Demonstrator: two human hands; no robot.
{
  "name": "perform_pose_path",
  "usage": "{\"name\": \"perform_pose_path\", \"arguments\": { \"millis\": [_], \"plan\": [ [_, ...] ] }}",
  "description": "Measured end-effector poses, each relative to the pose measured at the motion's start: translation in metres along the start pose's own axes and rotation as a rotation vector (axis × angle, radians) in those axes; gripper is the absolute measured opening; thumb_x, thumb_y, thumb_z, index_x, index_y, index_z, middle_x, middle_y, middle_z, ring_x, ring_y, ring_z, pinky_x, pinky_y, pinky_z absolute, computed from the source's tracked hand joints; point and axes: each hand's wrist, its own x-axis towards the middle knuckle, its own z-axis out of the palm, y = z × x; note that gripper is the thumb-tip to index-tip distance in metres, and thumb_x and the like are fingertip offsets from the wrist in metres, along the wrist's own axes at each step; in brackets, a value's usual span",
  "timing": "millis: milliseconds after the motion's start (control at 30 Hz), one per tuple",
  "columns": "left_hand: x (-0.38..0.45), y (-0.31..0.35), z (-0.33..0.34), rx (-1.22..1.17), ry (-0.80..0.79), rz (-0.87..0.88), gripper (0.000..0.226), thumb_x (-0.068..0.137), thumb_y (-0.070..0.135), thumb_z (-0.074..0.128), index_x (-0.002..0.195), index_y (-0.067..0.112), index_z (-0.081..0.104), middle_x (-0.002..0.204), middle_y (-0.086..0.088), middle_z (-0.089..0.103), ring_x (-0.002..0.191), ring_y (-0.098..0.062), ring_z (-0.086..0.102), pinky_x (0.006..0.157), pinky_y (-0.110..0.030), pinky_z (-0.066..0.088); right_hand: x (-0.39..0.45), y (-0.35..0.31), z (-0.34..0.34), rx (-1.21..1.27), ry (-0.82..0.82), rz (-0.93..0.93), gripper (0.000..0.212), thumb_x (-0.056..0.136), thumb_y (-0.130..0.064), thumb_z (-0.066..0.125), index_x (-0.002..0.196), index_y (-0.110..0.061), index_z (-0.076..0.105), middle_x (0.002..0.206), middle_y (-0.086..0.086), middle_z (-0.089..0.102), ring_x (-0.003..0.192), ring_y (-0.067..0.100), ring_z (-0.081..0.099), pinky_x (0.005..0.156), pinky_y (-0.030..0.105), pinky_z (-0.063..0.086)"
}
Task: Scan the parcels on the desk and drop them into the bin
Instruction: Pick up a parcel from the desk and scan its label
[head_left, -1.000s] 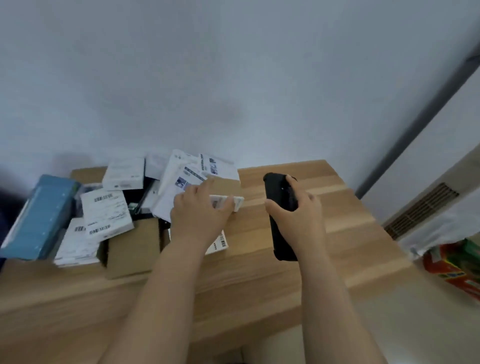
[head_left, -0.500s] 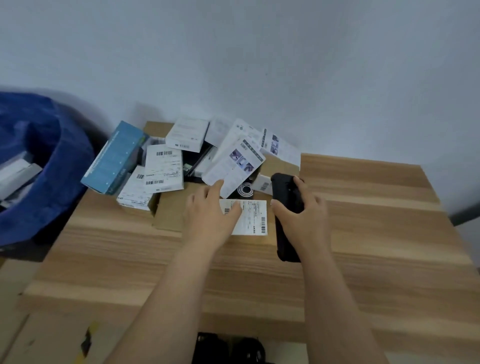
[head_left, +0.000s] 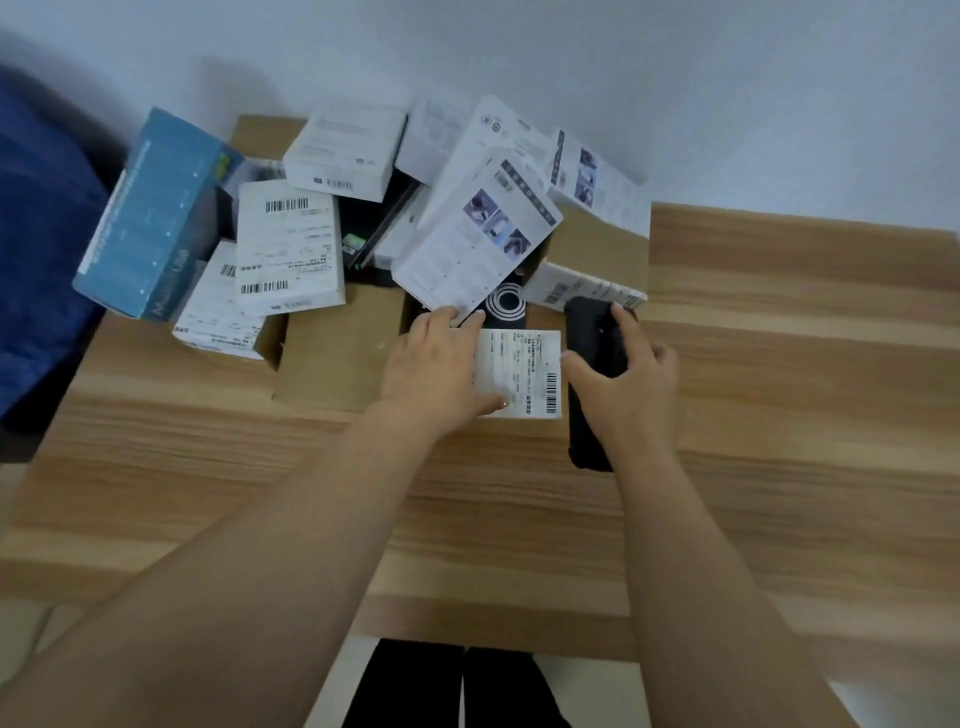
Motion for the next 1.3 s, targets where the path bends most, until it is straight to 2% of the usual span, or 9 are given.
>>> {"name": "perform_pose_path", "arguments": {
  "millis": [133, 433, 600, 733, 867, 967, 1100, 1233, 1300],
  "plan": [
    [0.012, -0.006, 0.029, 0.125, -0.063, 0.035, 0.123, 0.064, 0.067, 0.078, 0.155, 0.024, 0.007, 0.159, -0.006, 0.011, 0.147, -0.027, 0.012, 0.117, -0.047, 0.021, 0.013, 0.02, 0.008, -0.021, -0.003, 0.005, 0.071, 0.087, -0.041, 0.071, 0.149, -0.045, 0.037, 0.139, -0.003, 0.033, 0.106, 0.01, 0.044, 0.08, 0.026, 0.038],
    [0.024, -0.004, 0.047, 0.144, -0.036, 0.056, 0.121, 0.063, 0.048, 0.085, 0.152, 0.017, 0.008, 0.151, -0.011, 0.011, 0.144, -0.029, 0.01, 0.12, -0.046, 0.02, 0.021, 0.04, 0.01, -0.069, -0.023, 0.026, 0.072, 0.086, -0.046, 0.07, 0.149, -0.049, 0.035, 0.142, -0.002, 0.034, 0.11, 0.009, 0.041, 0.082, 0.03, 0.038],
    [0.018, 0.002, 0.032, 0.142, 0.021, 0.032, 0.116, 0.063, 0.051, 0.083, 0.15, 0.017, 0.014, 0.148, -0.011, 0.017, 0.138, -0.03, 0.017, 0.113, -0.044, 0.032, 0.02, 0.028, 0.0, -0.072, -0.044, -0.012, 0.072, 0.086, -0.045, 0.069, 0.149, -0.048, 0.035, 0.14, -0.002, 0.034, 0.106, 0.011, 0.044, 0.082, 0.031, 0.039],
    [0.009, 0.002, -0.007, 0.171, 0.122, 0.001, 0.109, 0.066, 0.047, 0.082, 0.148, 0.016, 0.018, 0.148, -0.012, 0.019, 0.136, -0.031, 0.019, 0.106, -0.042, 0.037, 0.014, -0.002, -0.018, -0.104, -0.077, -0.09, 0.072, 0.084, -0.049, 0.069, 0.147, -0.051, 0.035, 0.139, -0.003, 0.035, 0.106, 0.014, 0.048, 0.084, 0.034, 0.046],
    [0.004, -0.004, -0.066, 0.224, 0.333, -0.061, 0.096, 0.071, 0.041, 0.075, 0.145, 0.011, 0.023, 0.144, -0.017, 0.027, 0.132, -0.036, 0.025, 0.107, -0.047, 0.034, 0.0, -0.052, -0.04, -0.138, -0.128, -0.201, 0.071, 0.085, -0.049, 0.068, 0.148, -0.052, 0.034, 0.14, -0.003, 0.036, 0.103, 0.017, 0.05, 0.082, 0.036, 0.05],
    [0.004, -0.018, -0.112, 0.302, 0.57, -0.08, 0.093, 0.057, 0.035, 0.082, 0.133, 0.005, 0.037, 0.128, -0.023, 0.045, 0.116, -0.04, 0.038, 0.09, -0.055, 0.046, -0.016, -0.093, -0.052, -0.211, -0.172, -0.309, 0.072, 0.083, -0.049, 0.067, 0.148, -0.051, 0.034, 0.139, -0.005, 0.038, 0.102, 0.016, 0.051, 0.077, 0.032, 0.045],
    [-0.012, -0.028, -0.173, 0.353, 0.635, -0.118, 0.102, 0.054, 0.033, 0.087, 0.136, 0.007, 0.032, 0.133, -0.021, 0.04, 0.124, -0.04, 0.035, 0.098, -0.058, 0.041, -0.041, -0.139, -0.067, -0.299, -0.248, -0.418, 0.069, 0.084, -0.043, 0.063, 0.147, -0.049, 0.036, 0.135, -0.005, 0.039, 0.101, 0.015, 0.048, 0.08, 0.029, 0.04],
    [-0.03, -0.037, -0.21, 0.448, 0.696, -0.131, 0.097, 0.054, 0.024, 0.086, 0.133, 0.007, 0.031, 0.131, -0.02, 0.04, 0.124, -0.039, 0.035, 0.098, -0.059, 0.04, -0.061, -0.166, -0.078, -0.374, -0.272, -0.504, 0.067, 0.084, -0.044, 0.063, 0.145, -0.049, 0.039, 0.123, -0.005, 0.04, 0.113, 0.021, 0.054, 0.083, 0.03, 0.04],
    [-0.04, -0.04, -0.223, 0.483, 0.698, -0.16, 0.098, 0.056, 0.026, 0.086, 0.133, 0.008, 0.028, 0.133, -0.018, 0.038, 0.126, -0.038, 0.033, 0.102, -0.059, 0.038, -0.069, -0.176, -0.083, -0.427, -0.27, -0.534, 0.067, 0.084, -0.046, 0.064, 0.145, -0.05, 0.039, 0.126, -0.004, 0.042, 0.116, 0.023, 0.053, 0.084, 0.03, 0.039]
  ]
}}
